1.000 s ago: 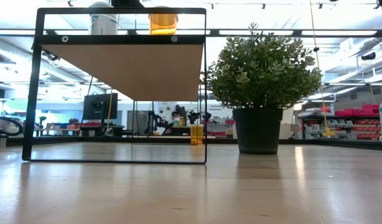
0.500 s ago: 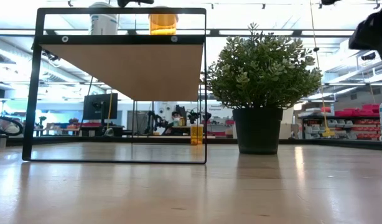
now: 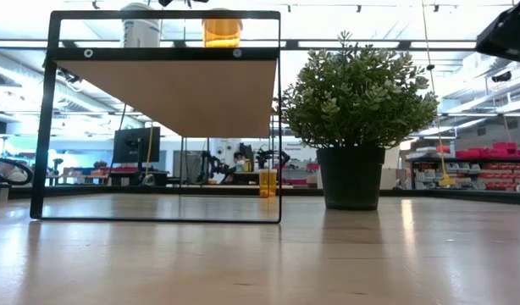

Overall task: Pick and place medicine bottles onto shelf by color
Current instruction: Put the white pill bottle on the shelf aligned with the other white pill bottles

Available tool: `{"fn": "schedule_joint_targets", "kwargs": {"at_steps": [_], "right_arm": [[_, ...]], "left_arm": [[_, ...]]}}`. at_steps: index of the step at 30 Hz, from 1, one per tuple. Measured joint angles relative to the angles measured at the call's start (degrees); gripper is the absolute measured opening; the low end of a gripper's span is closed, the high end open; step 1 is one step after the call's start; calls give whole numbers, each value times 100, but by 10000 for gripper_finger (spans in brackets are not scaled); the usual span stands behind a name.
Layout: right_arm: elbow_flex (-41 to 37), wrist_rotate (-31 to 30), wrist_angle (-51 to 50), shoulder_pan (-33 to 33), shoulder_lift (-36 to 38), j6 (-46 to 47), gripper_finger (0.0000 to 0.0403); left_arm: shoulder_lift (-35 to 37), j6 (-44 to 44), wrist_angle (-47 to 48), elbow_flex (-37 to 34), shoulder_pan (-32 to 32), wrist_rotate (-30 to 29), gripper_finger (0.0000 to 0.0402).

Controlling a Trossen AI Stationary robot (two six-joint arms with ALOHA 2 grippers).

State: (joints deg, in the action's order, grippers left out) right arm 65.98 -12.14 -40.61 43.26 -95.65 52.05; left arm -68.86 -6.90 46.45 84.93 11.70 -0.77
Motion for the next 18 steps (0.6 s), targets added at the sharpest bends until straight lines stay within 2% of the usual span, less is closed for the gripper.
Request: {"fn": "schedule_joint_targets", "kwargs": {"at_steps": [13,18], "right_arm": [[-353,-238,102,90,-36,87,286],[-378,-286,134,83,-36,110,263]], "left_arm": [[-2,-35,55,-2,-32,-182,244],[-2,-37,158,-2,-31,-180,242]]}}
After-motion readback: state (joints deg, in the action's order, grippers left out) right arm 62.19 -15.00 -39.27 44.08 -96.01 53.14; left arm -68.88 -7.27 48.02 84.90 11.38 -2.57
